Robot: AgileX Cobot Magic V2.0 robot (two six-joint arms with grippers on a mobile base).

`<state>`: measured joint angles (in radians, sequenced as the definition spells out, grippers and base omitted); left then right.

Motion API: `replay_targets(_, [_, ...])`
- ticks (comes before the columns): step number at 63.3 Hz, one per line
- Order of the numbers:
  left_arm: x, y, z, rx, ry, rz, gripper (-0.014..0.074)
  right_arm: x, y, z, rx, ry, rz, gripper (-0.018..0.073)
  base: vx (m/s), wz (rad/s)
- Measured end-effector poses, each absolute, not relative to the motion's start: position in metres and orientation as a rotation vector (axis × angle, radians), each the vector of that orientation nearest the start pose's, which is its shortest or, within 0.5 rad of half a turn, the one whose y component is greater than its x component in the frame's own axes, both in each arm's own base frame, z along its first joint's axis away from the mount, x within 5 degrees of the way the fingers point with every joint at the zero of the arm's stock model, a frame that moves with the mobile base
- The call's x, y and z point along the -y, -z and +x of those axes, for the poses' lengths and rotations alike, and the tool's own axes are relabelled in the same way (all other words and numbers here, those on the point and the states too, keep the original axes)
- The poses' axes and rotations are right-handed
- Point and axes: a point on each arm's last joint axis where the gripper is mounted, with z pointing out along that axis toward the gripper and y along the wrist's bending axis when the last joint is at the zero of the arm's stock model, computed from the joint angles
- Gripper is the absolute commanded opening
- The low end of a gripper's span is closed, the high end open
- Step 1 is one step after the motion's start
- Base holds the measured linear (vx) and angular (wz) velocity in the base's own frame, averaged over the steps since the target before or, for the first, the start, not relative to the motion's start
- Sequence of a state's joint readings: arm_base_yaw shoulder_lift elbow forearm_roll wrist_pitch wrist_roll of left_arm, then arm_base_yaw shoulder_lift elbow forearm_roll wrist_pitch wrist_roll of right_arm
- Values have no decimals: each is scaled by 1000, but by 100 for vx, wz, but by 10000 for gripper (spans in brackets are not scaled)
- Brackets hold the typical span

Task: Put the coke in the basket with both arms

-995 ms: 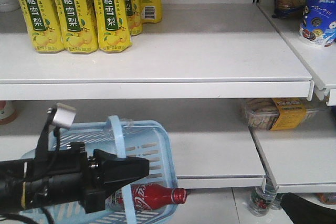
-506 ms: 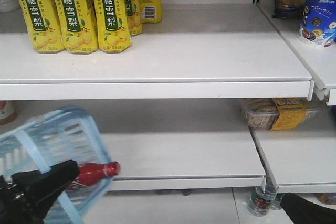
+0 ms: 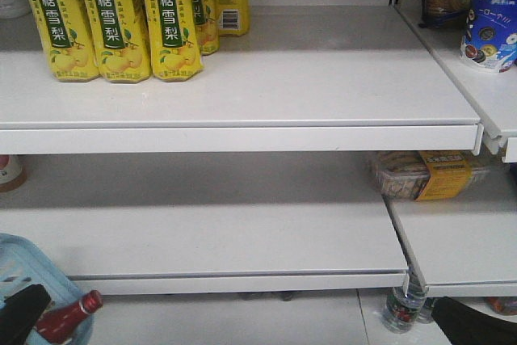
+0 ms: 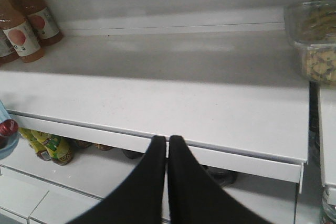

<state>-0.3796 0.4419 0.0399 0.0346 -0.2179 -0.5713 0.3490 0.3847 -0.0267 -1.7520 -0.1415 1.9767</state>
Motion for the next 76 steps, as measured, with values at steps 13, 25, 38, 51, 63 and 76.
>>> replay_targets(13, [32,-186,79,-1778,513,53,-6,-41,-193,77,-1885,-522,-217,-4,0,0])
replay_targets(25, [24,-190,72,-1724,491,2,-6,-41,-193,77,-1885,-522,-217,-4,0,0])
replay_targets(38, [15,-190,61,-1662,381,-23,-6,-41,-193,77,-1885,-522,-217,-4,0,0])
replay_targets(51, [7,-188,57,-1652,241,-95,-6,-41,-193,77,-1885,-521,-216,-4,0,0])
replay_targets(63, [2,-184,57,-1684,142,-145,-6,-41,-193,77,-1884,-519,-214,-4,0,0])
replay_targets(76, [-1,-184,57,-1690,109,-172,-6,-41,-193,77,-1884,-519,-214,-4,0,0])
